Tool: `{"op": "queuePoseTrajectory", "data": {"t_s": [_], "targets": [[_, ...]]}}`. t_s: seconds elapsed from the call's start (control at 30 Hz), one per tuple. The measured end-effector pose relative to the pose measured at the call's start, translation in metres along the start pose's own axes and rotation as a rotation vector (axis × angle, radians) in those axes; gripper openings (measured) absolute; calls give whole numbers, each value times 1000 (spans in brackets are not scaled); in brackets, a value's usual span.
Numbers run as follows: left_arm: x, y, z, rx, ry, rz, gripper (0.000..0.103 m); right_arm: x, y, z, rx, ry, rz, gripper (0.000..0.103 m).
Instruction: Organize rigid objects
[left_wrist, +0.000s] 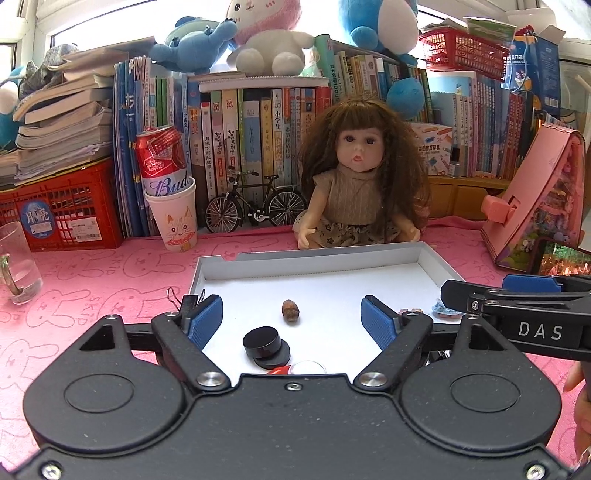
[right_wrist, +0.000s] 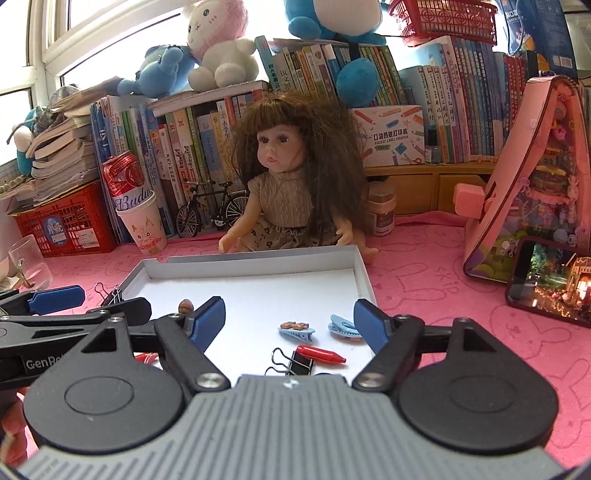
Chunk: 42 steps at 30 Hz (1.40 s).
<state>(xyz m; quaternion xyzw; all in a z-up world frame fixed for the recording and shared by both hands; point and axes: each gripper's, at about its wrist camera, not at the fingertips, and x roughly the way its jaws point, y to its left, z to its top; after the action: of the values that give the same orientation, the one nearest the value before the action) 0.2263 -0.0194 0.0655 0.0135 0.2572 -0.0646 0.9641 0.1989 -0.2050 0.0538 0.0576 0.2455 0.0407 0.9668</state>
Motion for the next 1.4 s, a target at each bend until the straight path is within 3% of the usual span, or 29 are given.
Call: {"op": "queuePoseTrajectory", "data": {"t_s": [0.83, 1.4], "targets": [[-53, -6, -33, 6, 1, -11, 84, -40, 0, -32, -6, -1, -8, 90], [-56, -3, -83, -12, 95, 3, 85, -46, 1, -79, -42, 66, -40, 97]]}}
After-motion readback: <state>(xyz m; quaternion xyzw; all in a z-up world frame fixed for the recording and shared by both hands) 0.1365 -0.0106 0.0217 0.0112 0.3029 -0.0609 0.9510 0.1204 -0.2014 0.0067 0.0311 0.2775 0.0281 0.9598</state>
